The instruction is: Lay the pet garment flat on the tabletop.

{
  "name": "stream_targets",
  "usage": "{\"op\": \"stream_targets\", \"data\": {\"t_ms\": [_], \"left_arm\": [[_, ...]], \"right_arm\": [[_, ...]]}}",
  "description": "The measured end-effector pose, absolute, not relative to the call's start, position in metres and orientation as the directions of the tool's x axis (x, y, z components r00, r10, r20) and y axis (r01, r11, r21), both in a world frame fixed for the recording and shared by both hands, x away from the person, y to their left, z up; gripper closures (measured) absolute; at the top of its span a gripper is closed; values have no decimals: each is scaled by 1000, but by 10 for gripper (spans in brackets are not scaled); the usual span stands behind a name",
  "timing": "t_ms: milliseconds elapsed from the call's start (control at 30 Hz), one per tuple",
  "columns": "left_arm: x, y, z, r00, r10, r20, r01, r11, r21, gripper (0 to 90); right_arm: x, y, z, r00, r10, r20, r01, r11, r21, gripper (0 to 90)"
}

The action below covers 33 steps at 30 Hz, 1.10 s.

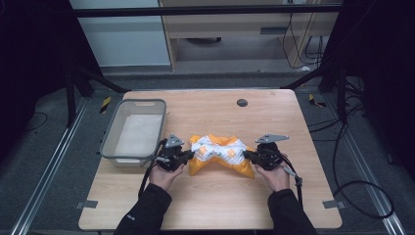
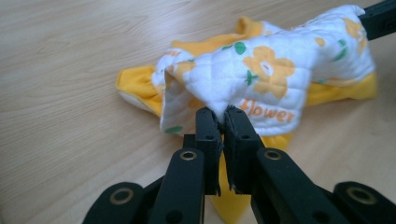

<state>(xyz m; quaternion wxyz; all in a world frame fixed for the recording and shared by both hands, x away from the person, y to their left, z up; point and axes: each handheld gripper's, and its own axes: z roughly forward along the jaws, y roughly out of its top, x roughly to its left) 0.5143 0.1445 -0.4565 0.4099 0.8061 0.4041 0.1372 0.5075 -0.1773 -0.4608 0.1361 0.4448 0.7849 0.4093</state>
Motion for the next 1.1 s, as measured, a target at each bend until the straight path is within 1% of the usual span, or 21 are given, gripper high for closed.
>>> {"op": "stream_targets", "data": {"t_ms": [33,67,100,167,200,233,267,300,333,367,400,433,467,600,667,733,767,933,967,1067,1100], "left_arm": [[523,140,-468,627,772,-106,546,-338,767,838],[523,140,-468,627,772,-106,546,-338,767,834],[527,135,-476,624,775,-100,551,-346,759,829],[528,133,-479,620,780,-88,549,-350,759,818],[529,132,-479,618,781,-84,549,-353,758,798],[528,132,-478,620,781,-77,543,-357,760,752],[527,132,-476,618,784,-65,535,-358,765,676],[524,137,-470,615,787,-46,522,-363,772,539],[524,137,-470,615,787,-46,522,-363,772,486],[521,141,-466,613,789,-40,515,-361,778,457],[518,145,-462,617,786,-39,509,-361,781,457],[511,153,-455,624,781,-30,494,-365,789,409],[511,153,-455,624,781,-30,494,-365,789,399],[496,167,-451,650,759,-42,484,-371,793,388],[489,172,-455,659,751,-38,482,-384,788,387],[482,174,-461,669,741,-50,490,-389,780,385],[476,173,-469,680,730,-71,505,-397,767,384],[469,162,-477,689,723,-60,503,-417,757,388],[469,156,-479,696,717,-40,491,-434,755,394],[469,151,-481,691,722,-34,490,-434,756,407],[470,148,-484,688,725,-31,492,-435,754,441]], "right_arm": [[518,-173,-474,-538,834,121,598,277,753,885],[518,-173,-474,-538,834,121,598,277,753,885],[523,-170,-487,-521,849,90,602,290,744,878],[524,-168,-490,-516,853,75,602,299,741,874],[524,-168,-492,-512,857,59,595,305,744,869],[524,-168,-492,-517,855,50,589,312,745,854],[522,-168,-490,-515,856,42,588,317,744,823],[518,-171,-483,-510,860,21,576,323,751,755],[518,-171,-483,-510,860,21,576,323,751,755],[513,-176,-475,-509,861,4,555,325,766,698],[513,-176,-475,-509,861,4,555,325,766,698],[506,-181,-467,-511,859,13,539,309,784,662],[506,-181,-467,-511,859,13,539,309,784,662],[491,-191,-455,-537,843,38,511,289,810,552],[482,-194,-454,-551,834,40,508,297,809,507],[476,-196,-457,-560,828,35,502,305,809,479],[468,-198,-460,-573,818,50,507,305,806,467],[457,-193,-469,-591,806,39,511,336,791,458],[455,-190,-474,-598,801,30,514,354,781,464],[454,-188,-479,-598,801,23,521,366,771,479],[455,-187,-483,-601,799,20,530,380,758,489]]}}
